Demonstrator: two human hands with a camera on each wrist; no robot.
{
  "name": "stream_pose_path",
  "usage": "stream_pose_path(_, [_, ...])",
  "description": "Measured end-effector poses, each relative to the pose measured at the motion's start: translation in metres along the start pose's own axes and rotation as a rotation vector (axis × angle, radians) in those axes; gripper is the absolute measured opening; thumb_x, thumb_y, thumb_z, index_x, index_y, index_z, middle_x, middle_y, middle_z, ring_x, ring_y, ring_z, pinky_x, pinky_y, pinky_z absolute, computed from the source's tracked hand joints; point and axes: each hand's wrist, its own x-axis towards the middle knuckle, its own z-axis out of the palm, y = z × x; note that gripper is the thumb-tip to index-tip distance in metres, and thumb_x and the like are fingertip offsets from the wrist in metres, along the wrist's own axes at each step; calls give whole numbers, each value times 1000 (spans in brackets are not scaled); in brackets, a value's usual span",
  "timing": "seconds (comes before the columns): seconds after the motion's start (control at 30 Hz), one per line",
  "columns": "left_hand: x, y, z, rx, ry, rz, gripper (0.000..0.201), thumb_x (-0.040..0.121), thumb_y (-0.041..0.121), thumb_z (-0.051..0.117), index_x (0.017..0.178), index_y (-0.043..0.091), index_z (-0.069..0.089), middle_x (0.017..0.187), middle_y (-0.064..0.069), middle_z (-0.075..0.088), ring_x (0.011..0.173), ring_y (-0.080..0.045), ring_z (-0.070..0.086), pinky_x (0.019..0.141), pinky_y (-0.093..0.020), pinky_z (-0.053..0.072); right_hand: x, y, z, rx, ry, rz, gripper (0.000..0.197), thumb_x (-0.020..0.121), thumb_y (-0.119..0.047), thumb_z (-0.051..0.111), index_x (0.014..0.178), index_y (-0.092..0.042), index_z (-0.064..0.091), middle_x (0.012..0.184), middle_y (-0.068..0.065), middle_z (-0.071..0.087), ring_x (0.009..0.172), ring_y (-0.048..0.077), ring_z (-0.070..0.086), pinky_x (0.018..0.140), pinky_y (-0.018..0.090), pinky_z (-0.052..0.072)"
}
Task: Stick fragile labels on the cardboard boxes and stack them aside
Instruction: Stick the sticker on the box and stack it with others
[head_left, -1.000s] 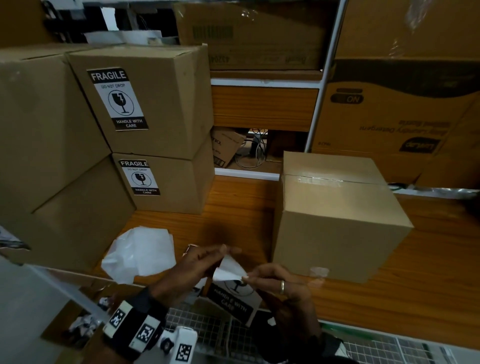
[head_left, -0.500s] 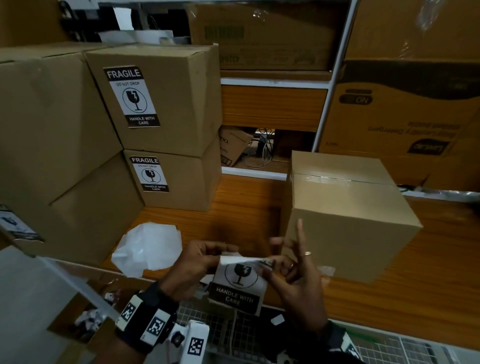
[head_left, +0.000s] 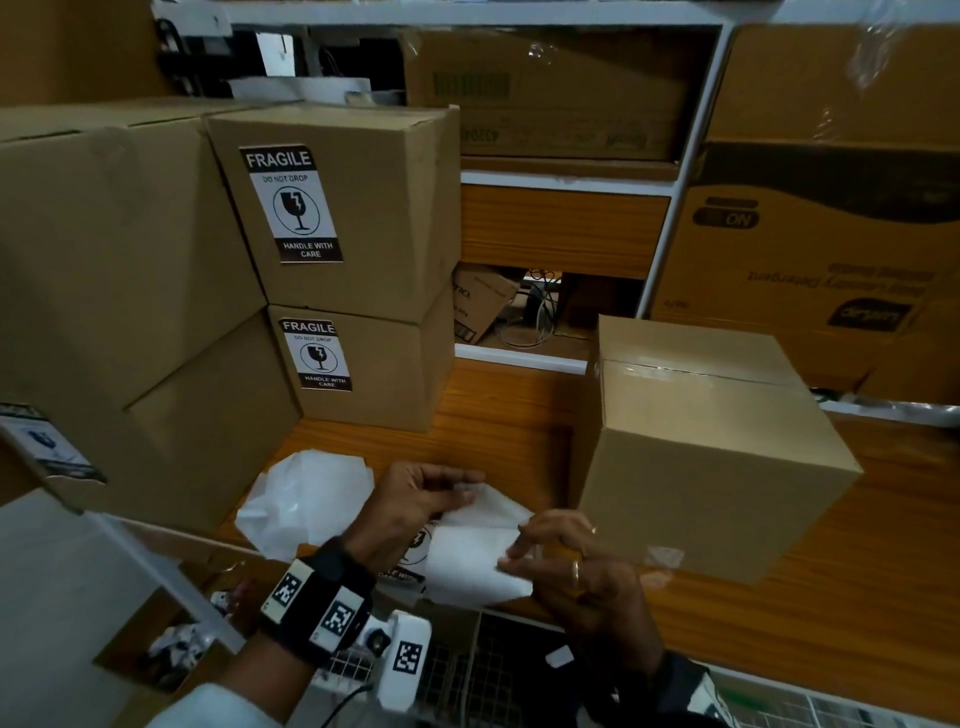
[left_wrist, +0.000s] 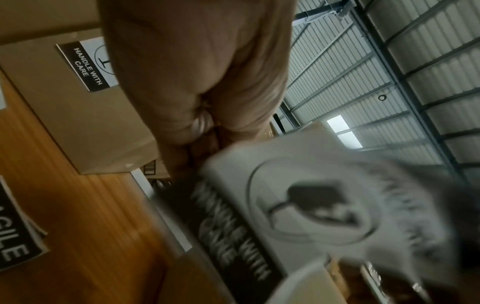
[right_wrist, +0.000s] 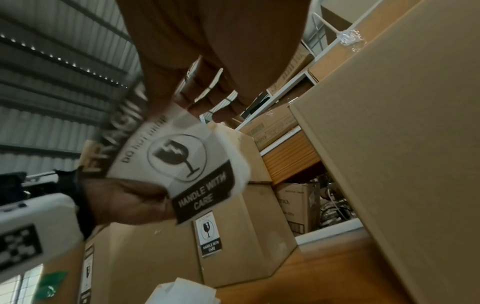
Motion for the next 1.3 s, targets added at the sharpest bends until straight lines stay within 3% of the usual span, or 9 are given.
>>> stream_pose_path(0.2, [17,-2,-25,-55,132,41,35,75,9,76,109,0,76,111,-14,76,112,-30,70,101,-44,54,2,-5,-1,88,-53,-41,23,100,-23,64,108,-8,80,115,4,74,111,27,69,84,53,56])
stream_pose_path(0.4, [25,-12,-22,39,237,140,21,87,-1,73,105,8,78,105,-3,79,105,-18,73,89,-23,57,11,-7,11,156,-60,-24,20,98,-16,66,111,-6,79,118,9,73,112,32,69,86,52,57])
stream_pose_path(0.67, [45,-13,-45,31,441,106,23,91,-3,67,112,4,74,111,-8,74,91,-12,72,66,-17,58,24,-9,12,278,6,-39,19,93,-5,66,103,6,78,112,18,74,106,42,69,87,51,55])
stream_pose_path(0.73, [48,-17,-71,77,476,119,24,94,-2,64,115,5,73,119,-7,72,101,-14,69,77,-25,62,24,-14,14,362,77,-24,20,93,-7,69,98,11,77,105,22,75,99,45,71,83,51,57])
stream_pose_path(0.83, [47,-17,-107,174,427,140,26,97,0,61,117,11,74,120,2,72,112,-11,66,99,-36,55,21,-13,13,334,182,130,16,93,-13,72,97,-1,81,101,17,77,94,41,73,79,51,59])
stream_pose_path(1.0, [45,-14,-158,261,303,20,26,95,3,66,114,18,75,119,0,72,104,-23,69,83,-41,60,20,-2,19,188,277,412,24,83,9,73,92,-12,84,95,7,80,94,28,76,84,40,60])
stream_pose_path(1.13, [49,-28,-199,471,230,10,30,94,-1,66,118,17,72,120,-6,67,87,-18,63,56,-20,53,21,5,27,253,307,557,11,82,4,76,91,0,81,92,15,79,91,32,76,81,37,61])
stream_pose_path(1.23, [56,-42,-214,593,184,5,35,93,-2,66,118,23,67,113,2,63,96,-18,60,64,-21,52,20,12,31,244,327,649,17,80,-5,79,82,12,74,79,25,73,78,42,72,73,40,60])
stream_pose_path(1.3, [65,-55,-221,740,196,23,42,89,5,74,118,34,60,109,8,60,101,-19,58,76,-27,49,23,11,31,264,352,700,8,81,-1,77,83,7,76,80,16,77,78,30,76,74,40,61])
